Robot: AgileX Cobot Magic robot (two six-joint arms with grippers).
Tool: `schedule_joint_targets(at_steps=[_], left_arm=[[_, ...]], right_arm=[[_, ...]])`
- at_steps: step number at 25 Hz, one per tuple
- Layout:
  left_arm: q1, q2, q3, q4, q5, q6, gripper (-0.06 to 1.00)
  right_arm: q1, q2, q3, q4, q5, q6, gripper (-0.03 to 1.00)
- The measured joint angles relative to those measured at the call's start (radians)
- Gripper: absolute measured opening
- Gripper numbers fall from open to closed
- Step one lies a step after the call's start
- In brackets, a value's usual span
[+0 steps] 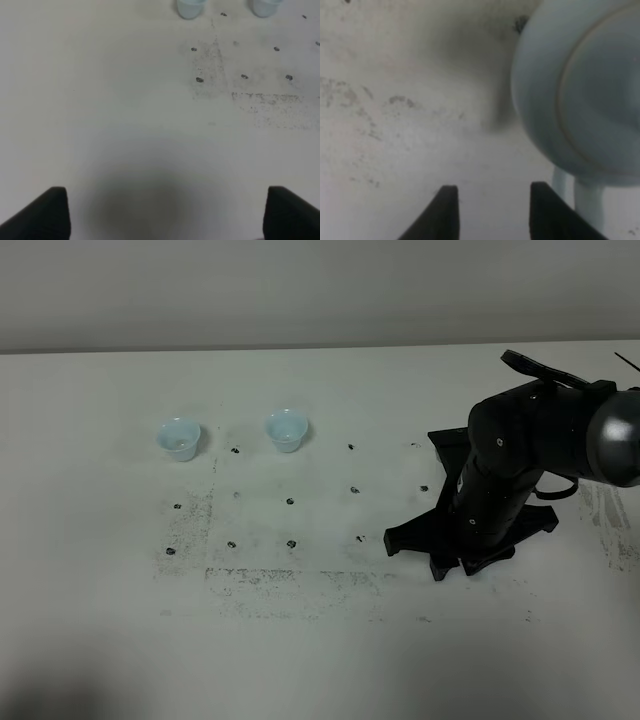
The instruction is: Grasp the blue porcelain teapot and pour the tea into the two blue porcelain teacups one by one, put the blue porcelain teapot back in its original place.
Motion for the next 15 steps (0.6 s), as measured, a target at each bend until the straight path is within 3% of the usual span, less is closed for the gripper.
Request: schedule_joint_targets(at_steps=[7, 10, 15], left_arm=[[0.0, 0.0, 0.0, 0.0, 0.0, 0.0, 0.74], [0.0, 0.0, 0.0, 0.0, 0.0, 0.0, 0.74], [0.0, 0.0, 0.0, 0.0, 0.0, 0.0, 0.74]], right_arm=[[0.0, -0.038, 0.0, -0.021, 0.021, 0.016, 0.32], [0.0, -0.14, -0.011, -0.039, 0.072, 0.011, 0.32], [0.0, -0.321, -0.022, -0.221, 0.181, -0.005, 0.32]])
